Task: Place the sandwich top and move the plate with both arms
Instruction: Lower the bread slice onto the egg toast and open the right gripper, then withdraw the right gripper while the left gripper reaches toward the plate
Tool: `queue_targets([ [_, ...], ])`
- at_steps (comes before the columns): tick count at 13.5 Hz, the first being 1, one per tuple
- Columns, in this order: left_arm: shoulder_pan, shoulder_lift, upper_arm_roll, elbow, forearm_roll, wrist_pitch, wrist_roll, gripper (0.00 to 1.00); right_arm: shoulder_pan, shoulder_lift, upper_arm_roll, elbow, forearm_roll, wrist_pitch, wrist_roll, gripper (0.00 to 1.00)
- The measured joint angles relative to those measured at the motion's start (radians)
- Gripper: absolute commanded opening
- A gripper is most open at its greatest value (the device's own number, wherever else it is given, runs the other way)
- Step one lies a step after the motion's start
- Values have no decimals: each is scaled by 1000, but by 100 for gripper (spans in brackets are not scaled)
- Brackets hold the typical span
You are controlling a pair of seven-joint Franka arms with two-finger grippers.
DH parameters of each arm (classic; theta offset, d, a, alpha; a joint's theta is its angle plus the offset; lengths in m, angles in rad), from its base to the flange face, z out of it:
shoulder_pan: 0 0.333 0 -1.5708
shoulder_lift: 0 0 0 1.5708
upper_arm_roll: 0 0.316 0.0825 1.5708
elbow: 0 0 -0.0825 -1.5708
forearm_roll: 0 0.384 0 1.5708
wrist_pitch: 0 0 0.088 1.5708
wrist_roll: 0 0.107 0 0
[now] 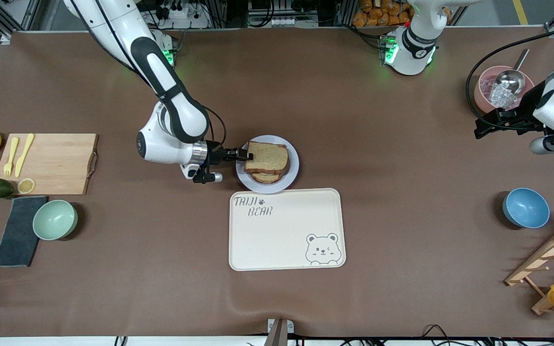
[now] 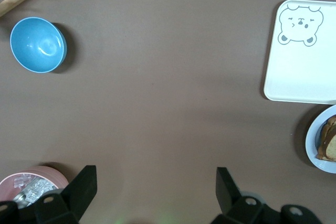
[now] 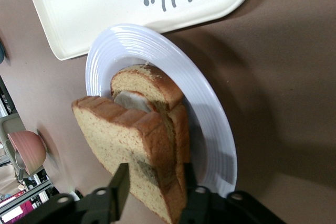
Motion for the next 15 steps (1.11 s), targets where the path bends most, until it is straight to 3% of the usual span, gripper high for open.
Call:
queue_targets([
  [11,-2,0,-1,0,0,7,0,100,-8,-3,-16,45,2,-28,71,60],
  [12,-2,0,-1,1,0,7,0,100,-13,-3,-20,54,2,-49,78,64],
  [15,-2,0,-1,1,-10,7,0,100,-57,-4,-24,92,-53,-100,129,66],
])
